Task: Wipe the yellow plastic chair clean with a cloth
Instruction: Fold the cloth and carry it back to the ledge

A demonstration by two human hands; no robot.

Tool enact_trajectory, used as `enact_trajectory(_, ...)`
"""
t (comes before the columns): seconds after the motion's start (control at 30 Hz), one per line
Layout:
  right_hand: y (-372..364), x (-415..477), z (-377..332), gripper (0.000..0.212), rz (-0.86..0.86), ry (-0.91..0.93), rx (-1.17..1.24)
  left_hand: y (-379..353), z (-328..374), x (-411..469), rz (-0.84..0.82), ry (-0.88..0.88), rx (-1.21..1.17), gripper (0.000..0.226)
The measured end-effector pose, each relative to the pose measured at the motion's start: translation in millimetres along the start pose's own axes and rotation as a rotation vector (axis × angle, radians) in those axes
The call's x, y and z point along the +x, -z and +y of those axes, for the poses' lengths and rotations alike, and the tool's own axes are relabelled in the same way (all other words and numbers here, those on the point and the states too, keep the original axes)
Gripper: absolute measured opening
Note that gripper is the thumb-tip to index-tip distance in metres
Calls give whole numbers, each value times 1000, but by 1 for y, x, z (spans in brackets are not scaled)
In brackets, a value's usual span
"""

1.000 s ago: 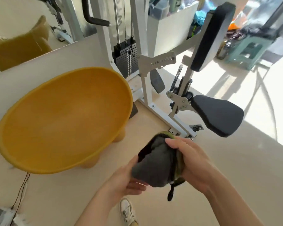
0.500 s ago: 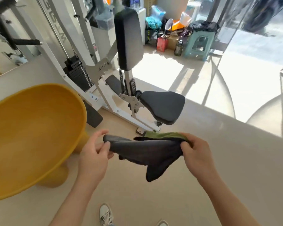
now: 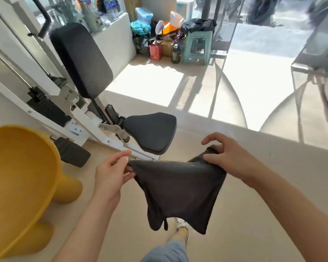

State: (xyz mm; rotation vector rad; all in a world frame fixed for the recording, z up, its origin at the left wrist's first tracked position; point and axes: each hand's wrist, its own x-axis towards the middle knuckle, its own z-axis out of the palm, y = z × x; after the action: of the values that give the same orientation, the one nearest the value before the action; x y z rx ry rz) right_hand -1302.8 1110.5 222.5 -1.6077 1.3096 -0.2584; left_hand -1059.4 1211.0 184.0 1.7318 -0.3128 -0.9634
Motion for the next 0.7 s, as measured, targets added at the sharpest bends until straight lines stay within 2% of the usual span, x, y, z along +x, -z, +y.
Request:
enact_trajectory(0.1, 34, 39, 2, 27, 55, 76, -311, -37, -4, 26, 68, -74, 38, 26)
enact_trajectory(0.2, 70, 82, 4, 25, 255, 135, -433, -80, 5, 60, 63, 21, -131, 29)
enact_trajectory(0.27, 102, 111, 8, 19, 328, 120, -386, -112, 20, 79, 13, 96, -195, 31)
enact_trajectory(0.37, 154, 151, 14, 14, 427, 116, -279, -158, 61, 102, -172, 78, -162, 40)
enact_trajectory(0.43, 186, 178, 18, 20, 496, 84, -110, -178, 89, 115, -316, -3, -5, 56)
enact_trajectory(0.47, 201, 192, 21, 23, 498, 59, 24, -187, 103, 121, -389, -71, 153, 65)
enact_trajectory(0.53, 230, 221, 21, 23, 367, 24, 243, -207, 129, 132, -506, -212, 524, 72)
enact_trajectory(0.57, 244, 236, 20, 16, 252, 40, 237, -219, 141, 138, -532, -290, 703, 66)
enact_trajectory(0.6, 260, 253, 22, 17, 117, 71, 96, -232, 152, 145, -528, -376, 868, 57)
enact_trajectory(0.67, 287, 292, 22, 34, -117, 163, -427, -257, 167, 162, -480, -477, 1116, 40)
enact_trajectory(0.7, 298, 314, 20, 30, -171, 230, -643, -269, 172, 169, -447, -493, 1184, 32)
